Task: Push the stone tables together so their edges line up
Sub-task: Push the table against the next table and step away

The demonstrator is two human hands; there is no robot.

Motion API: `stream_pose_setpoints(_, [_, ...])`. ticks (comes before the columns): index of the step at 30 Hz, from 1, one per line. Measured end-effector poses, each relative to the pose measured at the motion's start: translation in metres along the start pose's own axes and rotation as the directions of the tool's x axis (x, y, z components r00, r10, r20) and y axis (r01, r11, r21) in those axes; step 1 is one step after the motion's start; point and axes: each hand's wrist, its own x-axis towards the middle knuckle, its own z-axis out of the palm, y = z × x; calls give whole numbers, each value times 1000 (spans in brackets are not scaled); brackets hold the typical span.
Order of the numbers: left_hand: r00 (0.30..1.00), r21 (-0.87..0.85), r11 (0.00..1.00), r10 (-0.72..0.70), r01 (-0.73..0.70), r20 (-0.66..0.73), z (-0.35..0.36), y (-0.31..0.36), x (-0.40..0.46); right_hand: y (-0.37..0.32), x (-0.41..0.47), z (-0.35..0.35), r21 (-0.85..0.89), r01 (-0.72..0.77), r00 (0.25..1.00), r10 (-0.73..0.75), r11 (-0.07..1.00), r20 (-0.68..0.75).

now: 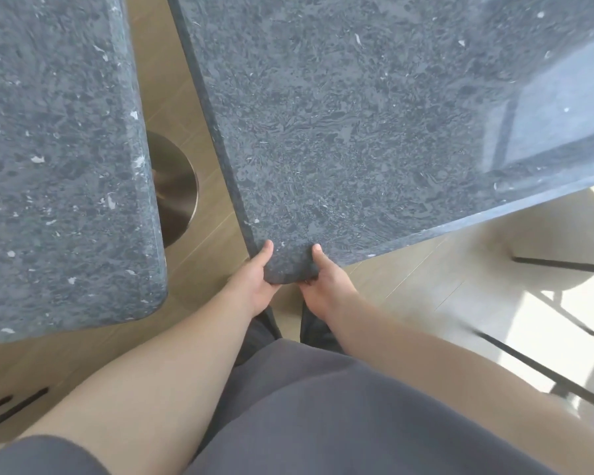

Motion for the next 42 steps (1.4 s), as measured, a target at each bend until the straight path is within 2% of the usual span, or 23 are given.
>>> stream_pose_setpoints(2, [999, 17, 1000, -10, 9, 32, -3, 0, 2, 2, 3, -3, -13, 31, 1000, -31, 999, 1])
stream_pose_setpoints(5, [996, 40, 998, -42, 39, 75, -7, 4, 5, 7, 3, -2, 58, 70, 996, -73, 996, 53])
stream_pose_setpoints(8, [992, 66, 996, -66, 59, 105, -8, 6, 6, 10, -2, 4, 82, 89, 995, -92, 993, 36])
stream_pose_setpoints(13, [987, 80, 992, -107, 98, 116, -10, 8, 9, 11, -11, 13, 54, 135, 991, -134, 989, -22])
stream_pose_setpoints(25, [979, 167, 975, -170, 149, 115, -16, 16, 10, 23, -10, 21, 3, 219, 974, -219, 976, -53])
stream_pose_setpoints(37, [967, 249, 959, -184, 137, 176, -34, 48, 7, 49, -5, 46, 2, 240, 966, -239, 971, -100])
stream_pose_setpoints(42, [970, 274, 951, -189, 142, 154, -48, 70, 8, 66, 0, 64, 25, 220, 970, -216, 975, -115])
